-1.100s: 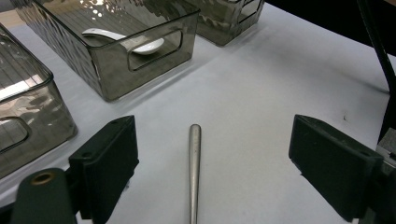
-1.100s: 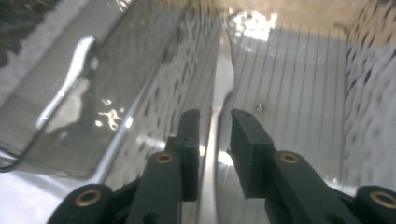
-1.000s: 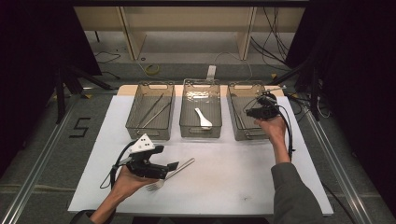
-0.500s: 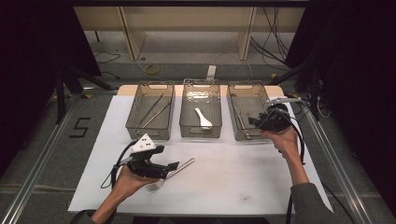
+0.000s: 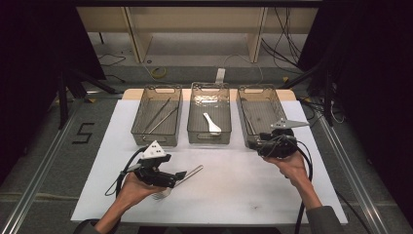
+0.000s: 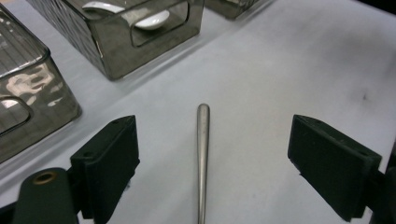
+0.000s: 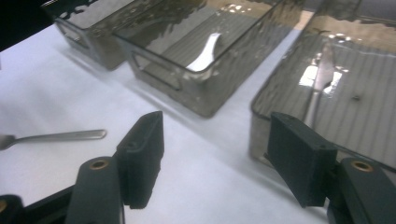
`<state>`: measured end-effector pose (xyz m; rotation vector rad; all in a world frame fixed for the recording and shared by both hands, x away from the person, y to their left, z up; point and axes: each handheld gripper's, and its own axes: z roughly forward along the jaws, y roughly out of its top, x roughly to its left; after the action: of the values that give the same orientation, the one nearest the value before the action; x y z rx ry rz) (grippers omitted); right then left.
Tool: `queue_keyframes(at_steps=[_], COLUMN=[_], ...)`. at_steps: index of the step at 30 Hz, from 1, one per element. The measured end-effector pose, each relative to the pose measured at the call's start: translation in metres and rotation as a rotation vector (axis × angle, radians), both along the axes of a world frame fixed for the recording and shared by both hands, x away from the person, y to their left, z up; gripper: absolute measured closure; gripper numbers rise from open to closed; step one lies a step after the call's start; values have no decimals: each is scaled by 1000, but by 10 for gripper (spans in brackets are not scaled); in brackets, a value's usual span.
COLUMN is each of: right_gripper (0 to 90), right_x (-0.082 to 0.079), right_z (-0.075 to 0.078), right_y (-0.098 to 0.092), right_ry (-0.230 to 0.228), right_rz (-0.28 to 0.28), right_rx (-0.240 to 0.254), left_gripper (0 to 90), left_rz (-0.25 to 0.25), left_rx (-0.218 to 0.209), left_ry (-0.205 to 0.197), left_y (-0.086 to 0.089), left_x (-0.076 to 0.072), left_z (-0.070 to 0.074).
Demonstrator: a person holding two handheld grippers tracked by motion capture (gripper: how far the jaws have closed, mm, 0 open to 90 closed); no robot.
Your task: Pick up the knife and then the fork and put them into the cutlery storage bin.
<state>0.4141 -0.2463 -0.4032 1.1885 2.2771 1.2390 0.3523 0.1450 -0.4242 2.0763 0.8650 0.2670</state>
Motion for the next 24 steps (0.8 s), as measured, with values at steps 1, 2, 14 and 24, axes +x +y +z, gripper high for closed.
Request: queue_keyframes(at_steps=[1,2,14,24], right_gripper=[366,366,353,345], right_x=[-2,-4,-33,-45], right_z=[0,-1,-12,-19], right_y=[1,3,18,25], right_ry=[1,-2,4,17], right_rz=[9,15,102,138], right_rx=[-1,1,2,-9], left_gripper=[155,155,161,182], left_rz=[-2,-1,6,-17], left_rx=[14,25,140,228], left_ry=[7,16,104,167], left_y=[-1,-2,-10,-17], left_x=[0,1,8,13], left_z=[-1,-2,-9,-16])
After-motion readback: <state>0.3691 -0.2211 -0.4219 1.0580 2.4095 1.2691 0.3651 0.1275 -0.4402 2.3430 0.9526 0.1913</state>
